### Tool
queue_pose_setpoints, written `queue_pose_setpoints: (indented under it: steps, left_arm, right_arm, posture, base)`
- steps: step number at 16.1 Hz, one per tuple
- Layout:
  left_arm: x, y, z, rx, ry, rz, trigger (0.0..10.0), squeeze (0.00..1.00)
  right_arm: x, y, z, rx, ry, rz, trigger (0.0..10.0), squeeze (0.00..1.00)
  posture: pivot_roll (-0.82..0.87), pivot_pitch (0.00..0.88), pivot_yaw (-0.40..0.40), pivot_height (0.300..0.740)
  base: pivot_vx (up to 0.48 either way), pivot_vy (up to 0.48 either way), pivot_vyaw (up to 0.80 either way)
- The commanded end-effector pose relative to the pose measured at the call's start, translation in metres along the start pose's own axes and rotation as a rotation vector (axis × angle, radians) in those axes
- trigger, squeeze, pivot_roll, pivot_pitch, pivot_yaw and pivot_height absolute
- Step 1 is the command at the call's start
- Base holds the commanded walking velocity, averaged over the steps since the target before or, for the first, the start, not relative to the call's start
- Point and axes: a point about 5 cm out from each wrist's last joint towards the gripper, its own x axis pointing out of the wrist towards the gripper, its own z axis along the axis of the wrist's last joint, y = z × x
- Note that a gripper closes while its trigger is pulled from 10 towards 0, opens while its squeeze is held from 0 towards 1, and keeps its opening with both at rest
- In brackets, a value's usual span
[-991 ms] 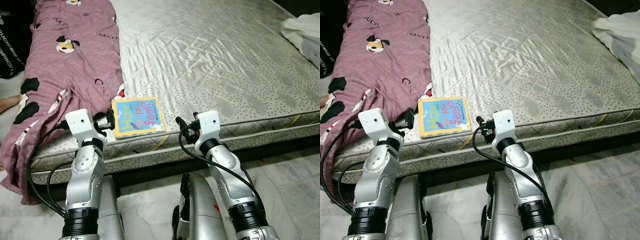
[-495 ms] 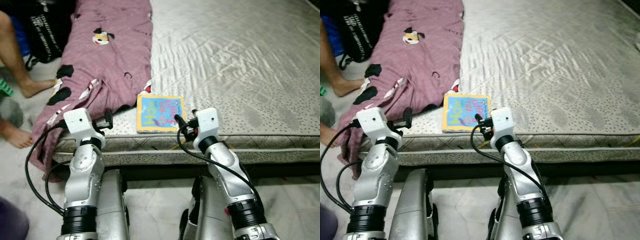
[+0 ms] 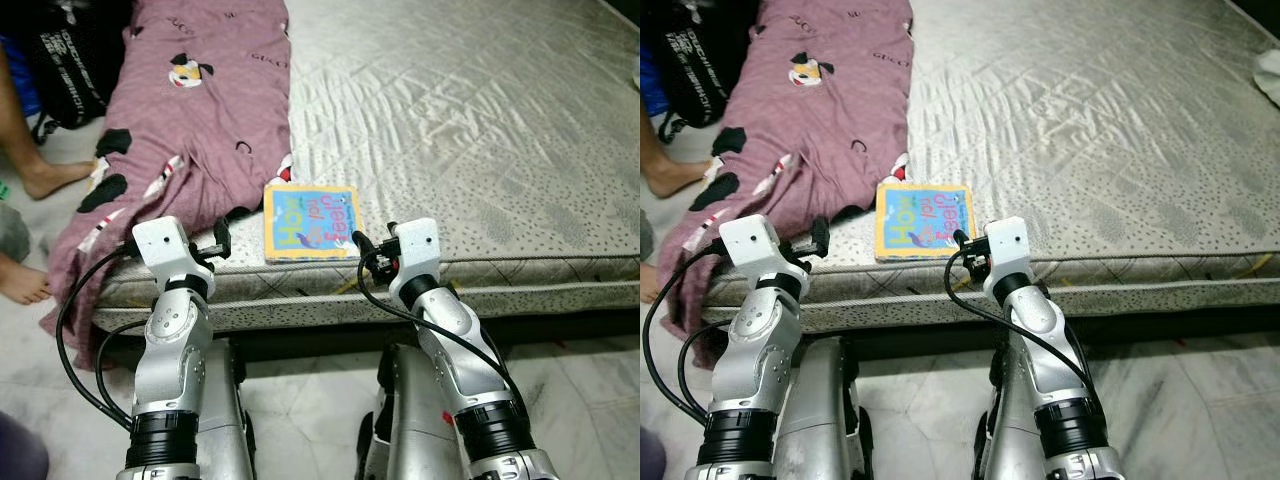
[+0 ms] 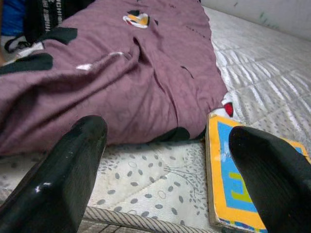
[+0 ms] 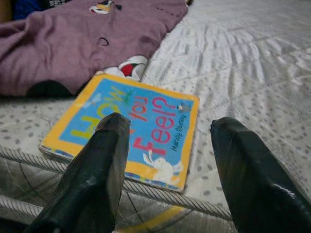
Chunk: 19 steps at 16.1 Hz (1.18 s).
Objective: Clean up the room
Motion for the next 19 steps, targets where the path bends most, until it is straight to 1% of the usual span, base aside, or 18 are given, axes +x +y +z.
queue_pose_setpoints:
  steps: [1,15,16,17,18,19]
  left_arm:
    - [-0.001,0.0,-0.002,0.003,0.01,0.007,10.0,0.0]
    - [-0.001,0.0,-0.002,0.003,0.011,0.008,10.0,0.0]
    - [0.009,-0.004,-0.011,0.027,0.063,-0.016,10.0,0.0]
    - [0.013,-0.006,-0.015,0.053,0.078,-0.025,10.0,0.0]
    - [0.012,-0.006,-0.013,0.075,0.063,-0.022,10.0,0.0]
    - [0.011,-0.004,-0.012,0.073,0.049,-0.011,10.0,0.0]
  right_arm:
    - [-0.002,-0.002,0.0,0.007,0.005,-0.005,10.0,0.0]
    - [-0.002,-0.002,0.0,0.006,0.005,-0.004,10.0,0.0]
    - [-0.026,-0.024,0.011,0.019,-0.036,-0.132,10.0,0.0]
    - [-0.036,-0.033,0.017,0.025,-0.058,-0.186,10.0,0.0]
    - [-0.032,-0.032,0.018,0.025,-0.062,-0.184,10.0,0.0]
    - [-0.028,-0.032,0.019,0.024,-0.071,-0.179,10.0,0.0]
  posture:
    - [0.02,0.118,-0.039,0.516]
    - [0.02,0.118,-0.039,0.511]
    - [-0.06,0.185,-0.069,0.511]
    - [-0.05,0.18,-0.069,0.511]
    - [-0.04,0.169,-0.069,0.511]
    - [-0.04,0.163,-0.07,0.511]
  base:
    - [0.0,0.0,0.0]
    - [0.0,0.0,0.0]
    - [0.0,0.0,0.0]
    - [0.0,0.0,0.0]
    - [0.0,0.0,0.0]
    - [0.0,0.0,0.0]
